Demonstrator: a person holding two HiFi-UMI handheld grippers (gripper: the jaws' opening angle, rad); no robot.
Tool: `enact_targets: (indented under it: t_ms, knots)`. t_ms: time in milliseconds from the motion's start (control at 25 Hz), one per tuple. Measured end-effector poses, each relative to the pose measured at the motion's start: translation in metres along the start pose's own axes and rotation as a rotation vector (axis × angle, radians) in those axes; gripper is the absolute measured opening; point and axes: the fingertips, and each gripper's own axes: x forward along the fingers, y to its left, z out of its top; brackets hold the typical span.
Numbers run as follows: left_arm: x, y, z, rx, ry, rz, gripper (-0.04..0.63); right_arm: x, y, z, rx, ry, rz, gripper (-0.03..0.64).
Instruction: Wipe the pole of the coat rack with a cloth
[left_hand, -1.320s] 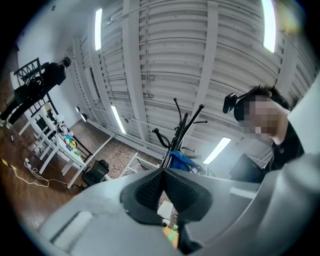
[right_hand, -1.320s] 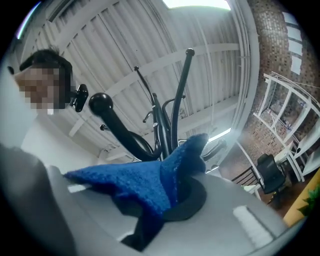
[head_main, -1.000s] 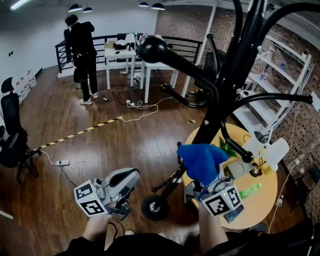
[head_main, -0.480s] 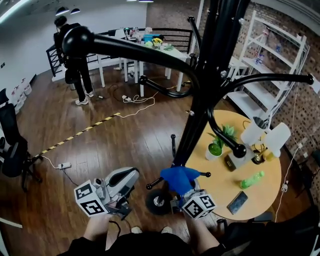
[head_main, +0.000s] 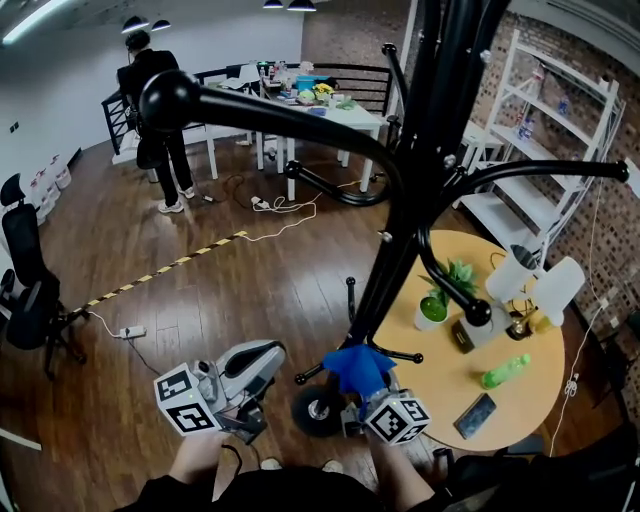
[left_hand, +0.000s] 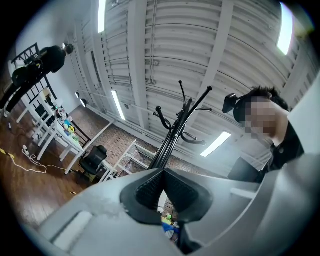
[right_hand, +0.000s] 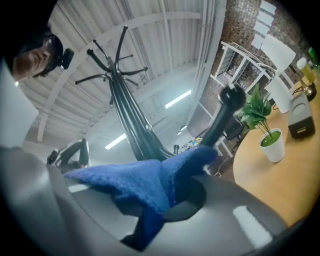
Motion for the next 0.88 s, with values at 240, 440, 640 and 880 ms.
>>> enact_targets:
  t_ms: [240,440,640,880]
  knots:
    - [-0.005,0.001,0.009,0.023,-0.035,0.01,0.002,0.007,0.062,0.086,-0.043,-0.169,0.133,0.031]
    - [-0.007,0.006,0.016,0.041,-0.07,0.023,0.002,0.018,0.12,0.178,-0.16,-0.296,0.274,0.031]
    - [-0.011,0.01,0.023,0.056,-0.096,0.029,0.002,0.022,0.156,0.241,-0.181,-0.377,0.356,0.031]
    - [-0.018,0.012,0.027,0.065,-0.114,0.051,0.002,0.021,0.168,0.257,-0.234,-0.409,0.354,0.029]
